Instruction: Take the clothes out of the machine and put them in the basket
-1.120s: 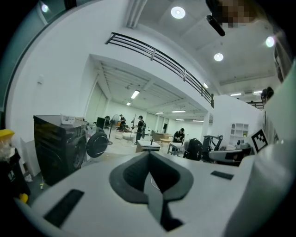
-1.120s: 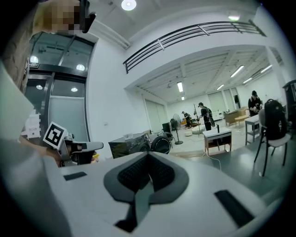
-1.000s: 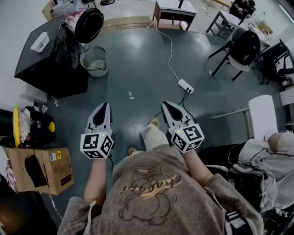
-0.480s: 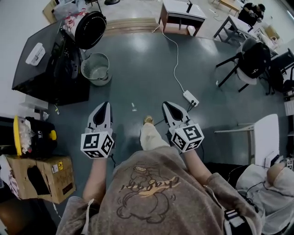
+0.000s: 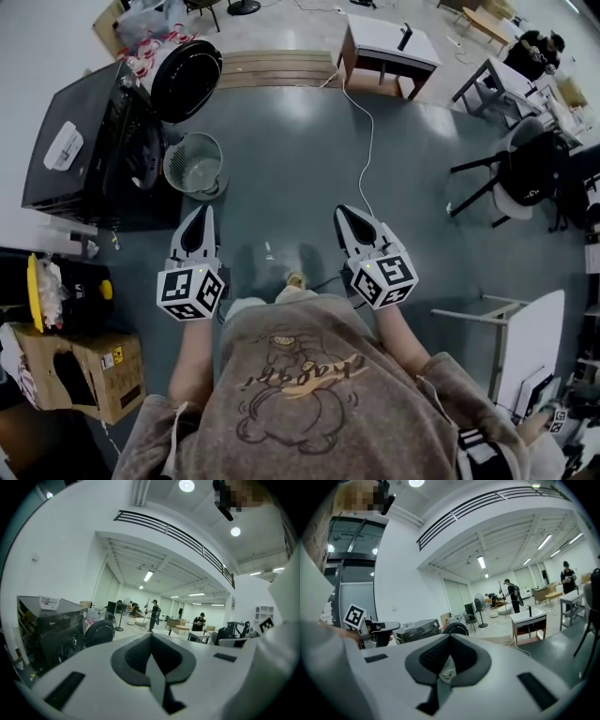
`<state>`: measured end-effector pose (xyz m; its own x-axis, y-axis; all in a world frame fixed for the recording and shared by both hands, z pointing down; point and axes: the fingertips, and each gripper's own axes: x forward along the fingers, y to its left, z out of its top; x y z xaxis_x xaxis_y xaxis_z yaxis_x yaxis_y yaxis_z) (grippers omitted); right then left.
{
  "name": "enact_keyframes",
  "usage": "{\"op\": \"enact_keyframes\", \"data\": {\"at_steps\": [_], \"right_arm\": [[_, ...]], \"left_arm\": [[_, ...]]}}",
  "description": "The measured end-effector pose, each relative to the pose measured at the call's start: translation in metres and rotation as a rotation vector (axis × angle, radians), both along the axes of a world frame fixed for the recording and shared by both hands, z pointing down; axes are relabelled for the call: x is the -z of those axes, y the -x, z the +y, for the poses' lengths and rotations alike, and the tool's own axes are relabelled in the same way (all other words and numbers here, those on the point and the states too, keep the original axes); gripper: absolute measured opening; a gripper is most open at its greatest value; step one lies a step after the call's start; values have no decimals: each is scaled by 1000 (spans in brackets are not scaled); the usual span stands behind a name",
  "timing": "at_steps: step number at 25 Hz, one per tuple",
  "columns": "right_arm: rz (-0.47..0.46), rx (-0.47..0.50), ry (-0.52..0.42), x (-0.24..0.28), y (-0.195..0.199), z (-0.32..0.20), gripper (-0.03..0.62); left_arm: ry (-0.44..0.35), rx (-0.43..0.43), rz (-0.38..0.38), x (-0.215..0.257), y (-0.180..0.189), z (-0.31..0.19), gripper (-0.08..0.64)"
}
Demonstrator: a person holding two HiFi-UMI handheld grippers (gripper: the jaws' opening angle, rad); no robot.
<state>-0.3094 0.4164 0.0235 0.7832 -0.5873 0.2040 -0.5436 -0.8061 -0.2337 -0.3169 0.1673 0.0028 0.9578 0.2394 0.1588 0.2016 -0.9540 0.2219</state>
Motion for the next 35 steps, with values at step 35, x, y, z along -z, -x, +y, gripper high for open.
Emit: {"op": "enact_keyframes", "data": {"at_steps": [35], "right_arm": [[-27, 22, 11, -20, -464, -138, -3]], "left_arm": [[-28, 37, 3, -23, -466, -121, 5]]}}
